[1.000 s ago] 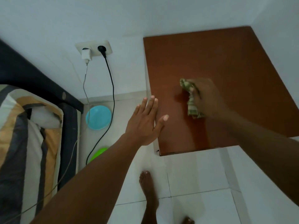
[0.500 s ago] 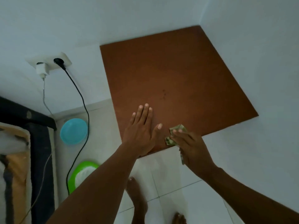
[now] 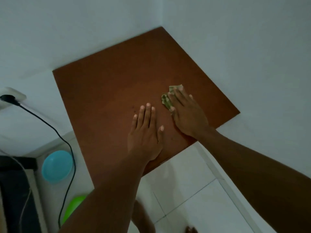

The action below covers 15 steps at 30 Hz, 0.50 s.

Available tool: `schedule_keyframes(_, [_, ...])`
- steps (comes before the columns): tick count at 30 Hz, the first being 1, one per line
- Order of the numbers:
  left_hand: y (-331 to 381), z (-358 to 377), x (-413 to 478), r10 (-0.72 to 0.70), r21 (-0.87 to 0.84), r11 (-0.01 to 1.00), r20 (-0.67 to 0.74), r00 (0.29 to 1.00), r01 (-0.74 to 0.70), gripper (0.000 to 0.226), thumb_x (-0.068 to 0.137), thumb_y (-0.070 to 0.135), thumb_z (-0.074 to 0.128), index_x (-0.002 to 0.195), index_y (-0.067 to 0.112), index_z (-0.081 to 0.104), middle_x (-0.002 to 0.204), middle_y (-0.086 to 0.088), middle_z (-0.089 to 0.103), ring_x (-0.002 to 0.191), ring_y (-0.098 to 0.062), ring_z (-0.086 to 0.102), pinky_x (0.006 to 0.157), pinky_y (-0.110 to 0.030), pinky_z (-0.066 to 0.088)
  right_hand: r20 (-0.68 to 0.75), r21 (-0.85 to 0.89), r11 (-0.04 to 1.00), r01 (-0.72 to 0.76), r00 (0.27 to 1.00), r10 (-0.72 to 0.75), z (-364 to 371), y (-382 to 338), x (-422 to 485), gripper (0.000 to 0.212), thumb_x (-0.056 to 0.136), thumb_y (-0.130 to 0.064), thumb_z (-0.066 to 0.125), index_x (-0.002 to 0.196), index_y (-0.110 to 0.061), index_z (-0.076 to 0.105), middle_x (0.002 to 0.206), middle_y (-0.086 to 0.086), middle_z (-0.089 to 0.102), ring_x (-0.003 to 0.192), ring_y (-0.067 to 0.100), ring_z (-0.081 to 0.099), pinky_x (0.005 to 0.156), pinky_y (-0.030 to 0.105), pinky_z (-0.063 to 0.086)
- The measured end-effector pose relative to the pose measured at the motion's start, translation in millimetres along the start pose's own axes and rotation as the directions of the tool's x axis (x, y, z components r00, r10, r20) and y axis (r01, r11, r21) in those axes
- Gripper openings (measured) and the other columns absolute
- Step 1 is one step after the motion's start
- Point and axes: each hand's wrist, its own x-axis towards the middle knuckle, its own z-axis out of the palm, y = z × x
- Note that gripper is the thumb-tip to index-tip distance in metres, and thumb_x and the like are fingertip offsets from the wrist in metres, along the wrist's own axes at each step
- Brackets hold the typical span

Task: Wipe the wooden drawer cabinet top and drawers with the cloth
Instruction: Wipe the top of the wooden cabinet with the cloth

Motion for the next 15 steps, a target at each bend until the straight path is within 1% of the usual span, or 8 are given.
schedule_keyframes(3, [1.2, 0.7, 0.6, -0.003, 0.007, 1.000, -0.009, 1.000, 0.003, 0.071, 0.104, 0.051, 0.012, 0.161, 0.010, 0.005, 0.170, -0.008, -0.002, 0.156, -0.021, -0.009, 0.127, -0.042, 0.001, -0.018, 0.044, 0.989, -0.140, 0.990, 0.141, -10.1, 24.5, -40.6, 0.055, 0.104, -0.031, 0.026, 0.153, -0.011, 0.038, 0.163, 0.010, 0.033, 0.155, 0.027, 0.018, 0.120, 0.052, 0.028])
schedule_keyframes(5, [2.0, -1.8, 0.8, 0.000, 0.010, 1.000, 0.004, 1.000, 0.000, 0.071, 0.104, 0.051, 0.011, 0.161, 0.010, 0.003, 0.170, -0.007, -0.004, 0.156, -0.021, -0.010, 0.127, -0.042, 0.001, -0.089, 0.048, 0.984, -0.171, 0.981, 0.175, -15.3, 39.0, -70.1, 0.050, 0.100, -0.023, 0.036, 0.145, -0.007, 0.051, 0.154, 0.014, 0.047, 0.148, 0.034, 0.035, 0.111, 0.054, 0.041])
schedule_keyframes(7, [3.9, -3.2, -0.2, -0.001, 0.016, 1.000, -0.002, 1.000, 0.001, 0.071, 0.104, 0.051, 0.012, 0.161, 0.009, 0.006, 0.170, -0.008, -0.001, 0.156, -0.021, -0.008, 0.127, -0.043, 0.003, -0.151, -0.005, 0.981, -0.195, 0.970, 0.192, -20.2, 48.4, -98.0, 0.048, 0.085, -0.007, 0.060, 0.133, -0.003, 0.062, 0.138, 0.017, 0.061, 0.127, 0.042, 0.055, 0.088, 0.050, 0.053])
schedule_keyframes(8, [4.5, -3.5, -0.4, -0.004, 0.018, 1.000, -0.002, 1.000, 0.004, 0.071, 0.104, 0.051, 0.012, 0.161, 0.009, 0.007, 0.170, -0.008, 0.000, 0.157, -0.021, -0.007, 0.127, -0.043, 0.004, -0.159, -0.031, 0.975, -0.220, 0.964, 0.212, -24.0, 51.4, -105.7, 0.055, 0.072, -0.001, 0.074, 0.126, -0.001, 0.065, 0.130, 0.018, 0.065, 0.112, 0.044, 0.060, 0.078, 0.047, 0.054])
schedule_keyframes(10, [4.6, -3.6, 0.2, -0.012, 0.020, 1.000, 0.008, 1.000, 0.011, 0.072, 0.103, 0.052, 0.010, 0.161, 0.009, 0.006, 0.170, -0.008, -0.001, 0.156, -0.021, -0.008, 0.127, -0.044, 0.004, -0.149, -0.011, 0.961, -0.277, 0.951, 0.273, -33.1, 56.2, -106.1, 0.066, 0.055, 0.002, 0.088, 0.117, 0.002, 0.067, 0.114, 0.020, 0.069, 0.093, 0.043, 0.061, 0.071, 0.046, 0.053])
schedule_keyframes(11, [4.5, -3.7, 0.3, -0.011, 0.019, 1.000, 0.011, 1.000, 0.011, 0.072, 0.103, 0.052, 0.010, 0.161, 0.010, 0.005, 0.170, -0.008, -0.001, 0.156, -0.021, -0.009, 0.127, -0.044, 0.004, -0.193, 0.020, 0.953, -0.303, 0.934, 0.301, -39.0, 56.3, -100.6, 0.056, 0.061, 0.002, 0.085, 0.114, 0.003, 0.068, 0.107, 0.022, 0.068, 0.090, 0.043, 0.061, 0.071, 0.047, 0.054])
schedule_keyframes(13, [4.2, -3.2, -0.1, -0.006, 0.015, 1.000, 0.003, 1.000, 0.006, 0.072, 0.103, 0.052, 0.011, 0.161, 0.010, 0.006, 0.170, -0.008, 0.000, 0.156, -0.021, -0.008, 0.127, -0.044, 0.005, -0.334, 0.115, 0.927, -0.357, 0.865, 0.375, -52.5, 49.1, -81.6, 0.029, 0.082, -0.005, 0.063, 0.109, 0.003, 0.067, 0.096, 0.022, 0.065, 0.087, 0.042, 0.059, 0.072, 0.048, 0.052])
schedule_keyframes(15, [3.8, -2.3, -0.1, -0.004, 0.018, 1.000, -0.010, 1.000, 0.004, 0.071, 0.103, 0.051, 0.013, 0.161, 0.009, 0.009, 0.170, -0.008, 0.003, 0.157, -0.021, -0.005, 0.127, -0.044, 0.007, -0.408, 0.217, 0.912, -0.348, 0.817, 0.408, -65.5, 32.5, -46.3, 0.036, 0.090, -0.017, 0.042, 0.109, 0.000, 0.067, 0.095, 0.020, 0.064, 0.087, 0.038, 0.057, 0.074, 0.045, 0.048])
